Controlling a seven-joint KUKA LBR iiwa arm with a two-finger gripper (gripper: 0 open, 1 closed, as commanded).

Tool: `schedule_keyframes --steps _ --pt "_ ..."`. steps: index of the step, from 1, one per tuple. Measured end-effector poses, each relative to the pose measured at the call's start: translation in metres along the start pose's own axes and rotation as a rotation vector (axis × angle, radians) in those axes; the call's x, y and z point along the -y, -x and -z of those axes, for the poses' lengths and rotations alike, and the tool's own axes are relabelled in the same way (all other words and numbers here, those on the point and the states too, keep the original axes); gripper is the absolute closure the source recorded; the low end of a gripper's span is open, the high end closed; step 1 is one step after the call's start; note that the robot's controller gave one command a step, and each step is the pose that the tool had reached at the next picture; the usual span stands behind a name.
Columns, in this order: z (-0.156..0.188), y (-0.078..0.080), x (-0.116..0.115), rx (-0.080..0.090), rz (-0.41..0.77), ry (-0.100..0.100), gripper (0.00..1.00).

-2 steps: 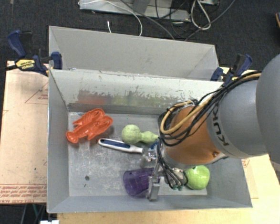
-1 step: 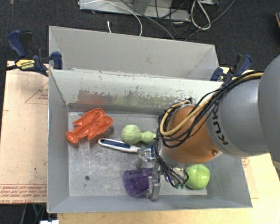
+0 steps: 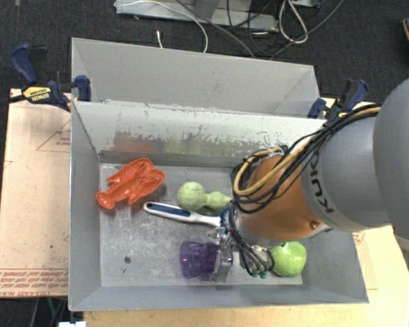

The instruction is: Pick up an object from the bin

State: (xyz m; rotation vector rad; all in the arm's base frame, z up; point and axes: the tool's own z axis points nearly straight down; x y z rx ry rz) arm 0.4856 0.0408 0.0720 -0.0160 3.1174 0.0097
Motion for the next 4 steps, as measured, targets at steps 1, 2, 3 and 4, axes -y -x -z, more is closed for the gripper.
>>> schedule_keyframes --steps 1,2,3,4 --pt "0.000 0.000 0.000 0.000 -0.001 0.000 1.00" --pt "0.026 -0.002 0.000 -0.011 -0.001 0.000 1.00" --pt "0.068 0.001 0.000 -0.003 -0.001 0.000 1.00" --pt "0.108 0.002 -0.001 -0.005 -0.001 0.000 1.00"
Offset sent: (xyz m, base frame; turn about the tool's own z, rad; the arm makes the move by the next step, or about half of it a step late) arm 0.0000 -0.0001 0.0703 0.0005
